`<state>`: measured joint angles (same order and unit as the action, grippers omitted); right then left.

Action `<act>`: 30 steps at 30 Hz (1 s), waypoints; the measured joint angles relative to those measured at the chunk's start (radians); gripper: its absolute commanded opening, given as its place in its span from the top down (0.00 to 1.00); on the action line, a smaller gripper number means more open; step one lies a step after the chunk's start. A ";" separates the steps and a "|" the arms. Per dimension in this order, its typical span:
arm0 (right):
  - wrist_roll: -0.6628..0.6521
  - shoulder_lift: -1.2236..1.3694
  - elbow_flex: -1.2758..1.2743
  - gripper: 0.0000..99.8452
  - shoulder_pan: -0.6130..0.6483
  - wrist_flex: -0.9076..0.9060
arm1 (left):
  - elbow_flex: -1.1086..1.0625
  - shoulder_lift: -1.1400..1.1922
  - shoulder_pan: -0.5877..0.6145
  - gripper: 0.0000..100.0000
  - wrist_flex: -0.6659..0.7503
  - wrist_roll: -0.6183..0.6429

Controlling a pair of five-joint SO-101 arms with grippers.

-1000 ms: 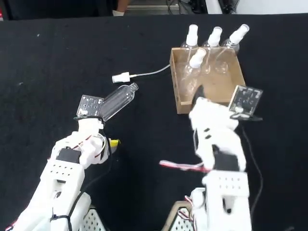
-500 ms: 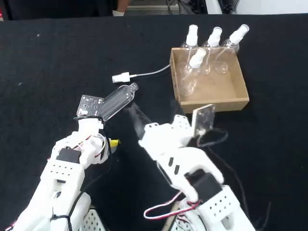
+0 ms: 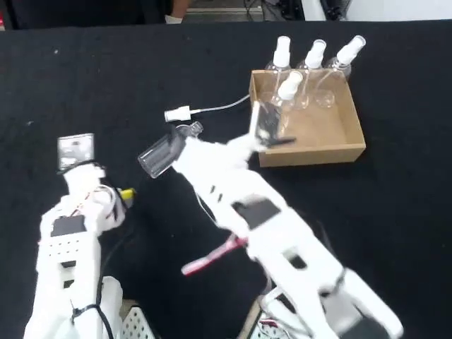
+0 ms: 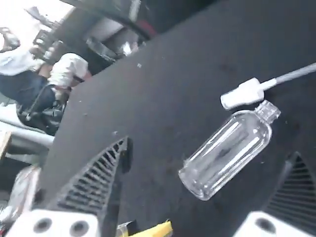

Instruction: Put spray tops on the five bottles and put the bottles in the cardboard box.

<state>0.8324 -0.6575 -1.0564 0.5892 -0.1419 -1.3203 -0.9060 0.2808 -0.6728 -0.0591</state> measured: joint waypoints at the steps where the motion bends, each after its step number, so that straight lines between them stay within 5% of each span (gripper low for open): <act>1: 0.017 0.066 0.044 0.60 0.000 0.000 | 0.006 0.000 0.023 0.73 0.000 0.003; 14: 0.239 0.720 0.496 0.60 0.000 -0.011 | 0.018 0.000 0.153 0.73 0.000 0.135; 26: 0.304 1.073 0.945 0.60 0.017 -0.356 | 0.018 0.000 0.157 0.73 0.000 0.135; 30: 0.304 1.142 1.069 0.77 0.017 -0.571 | 0.018 0.000 0.157 0.73 0.000 0.135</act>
<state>1.1362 0.4841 0.0130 0.6061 -0.7127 -1.3019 -0.9060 0.4373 -0.6728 0.0760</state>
